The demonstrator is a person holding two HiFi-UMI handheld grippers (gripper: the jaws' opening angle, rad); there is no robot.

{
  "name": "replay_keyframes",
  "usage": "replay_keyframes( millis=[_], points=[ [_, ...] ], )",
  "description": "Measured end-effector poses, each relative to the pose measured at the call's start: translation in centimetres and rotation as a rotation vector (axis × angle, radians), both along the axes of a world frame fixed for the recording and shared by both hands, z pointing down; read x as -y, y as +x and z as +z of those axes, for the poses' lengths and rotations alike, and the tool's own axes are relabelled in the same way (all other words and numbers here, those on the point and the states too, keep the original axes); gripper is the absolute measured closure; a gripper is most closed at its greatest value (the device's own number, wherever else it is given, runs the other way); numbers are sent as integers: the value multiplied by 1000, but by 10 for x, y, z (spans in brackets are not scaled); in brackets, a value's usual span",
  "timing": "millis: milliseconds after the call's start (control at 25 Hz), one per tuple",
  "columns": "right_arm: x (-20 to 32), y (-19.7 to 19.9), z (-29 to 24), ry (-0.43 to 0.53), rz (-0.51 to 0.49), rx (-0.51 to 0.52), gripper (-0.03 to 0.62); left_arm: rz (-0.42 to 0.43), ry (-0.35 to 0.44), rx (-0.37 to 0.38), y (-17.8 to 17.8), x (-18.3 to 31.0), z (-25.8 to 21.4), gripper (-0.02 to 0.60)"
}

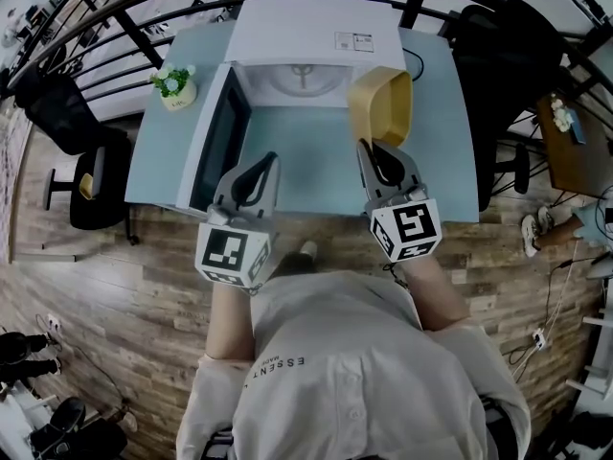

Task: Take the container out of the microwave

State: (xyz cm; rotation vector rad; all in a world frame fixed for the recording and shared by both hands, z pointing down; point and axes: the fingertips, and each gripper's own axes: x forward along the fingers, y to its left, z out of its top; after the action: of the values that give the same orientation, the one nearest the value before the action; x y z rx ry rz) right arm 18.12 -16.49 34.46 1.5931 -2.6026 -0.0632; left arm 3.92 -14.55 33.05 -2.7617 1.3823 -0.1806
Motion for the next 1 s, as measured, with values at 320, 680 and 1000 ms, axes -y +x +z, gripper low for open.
replay_keyframes(
  millis=[320, 680, 1000],
  points=[
    [10, -7, -5, 19, 20, -26, 572, 16, 9, 4, -3, 17, -6, 580],
    [23, -14, -6, 24, 47, -44, 572, 32, 9, 4, -10, 33, -6, 580],
    [34, -19, -4, 29, 57, -51, 572, 37, 3, -5, -13, 47, -3, 580]
  ],
)
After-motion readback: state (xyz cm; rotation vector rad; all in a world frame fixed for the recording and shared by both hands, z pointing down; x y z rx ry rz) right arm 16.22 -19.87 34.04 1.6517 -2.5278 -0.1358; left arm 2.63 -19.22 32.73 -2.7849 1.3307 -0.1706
